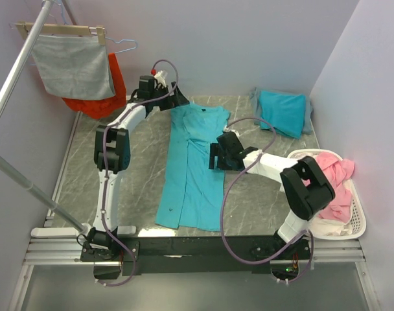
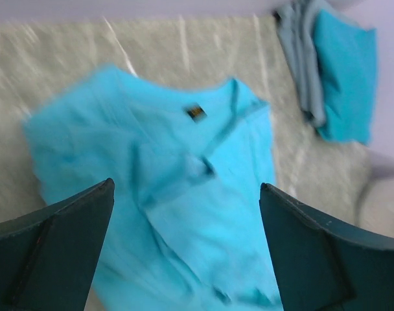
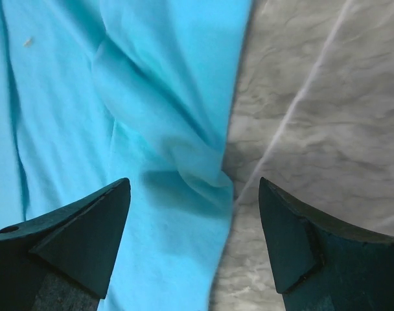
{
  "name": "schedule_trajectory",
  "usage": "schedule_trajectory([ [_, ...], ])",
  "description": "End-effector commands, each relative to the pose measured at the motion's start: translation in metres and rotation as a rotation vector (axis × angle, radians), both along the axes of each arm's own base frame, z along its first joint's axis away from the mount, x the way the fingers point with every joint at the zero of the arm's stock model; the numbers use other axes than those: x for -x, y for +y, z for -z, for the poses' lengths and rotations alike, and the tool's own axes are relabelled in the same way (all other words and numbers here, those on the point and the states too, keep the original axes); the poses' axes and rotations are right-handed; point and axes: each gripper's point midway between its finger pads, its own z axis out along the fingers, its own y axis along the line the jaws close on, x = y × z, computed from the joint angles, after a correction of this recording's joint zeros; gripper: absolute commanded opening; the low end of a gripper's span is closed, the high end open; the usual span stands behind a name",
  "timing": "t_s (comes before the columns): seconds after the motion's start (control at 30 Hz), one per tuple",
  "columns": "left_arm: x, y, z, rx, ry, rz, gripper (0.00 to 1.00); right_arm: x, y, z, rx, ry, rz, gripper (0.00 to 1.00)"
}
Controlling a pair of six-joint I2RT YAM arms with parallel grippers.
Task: Fold and stack the t-shirts
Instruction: Fold the tshirt
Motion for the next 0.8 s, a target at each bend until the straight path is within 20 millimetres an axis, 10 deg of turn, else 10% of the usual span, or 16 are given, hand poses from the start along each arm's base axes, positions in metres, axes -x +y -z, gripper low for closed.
schedule_trajectory([
  [0.0, 0.049, -0.027, -0.093, 0.132, -0.094, 0.160, 0.99, -0.028, -0.003, -0.057, 0.004, -0.166, 0.033, 0.86],
  [0.3, 0.181, -0.081, -0.021, 0.054, 0.104, 0.337, 1.00, -0.029, 0.019, -0.091, -0.086, -0.174, -0.057, 0.87],
  [0.57, 0.182, -0.087, 0.019, 0.020, 0.129, 0.283, 0.99, -0.017, 0.019, -0.077, -0.099, -0.133, -0.066, 0.87],
  [0.77, 0.170, -0.094, 0.001, 0.045, 0.051, 0.273, 1.00, -0.010, 0.016, -0.067, -0.105, -0.113, -0.058, 0.87],
])
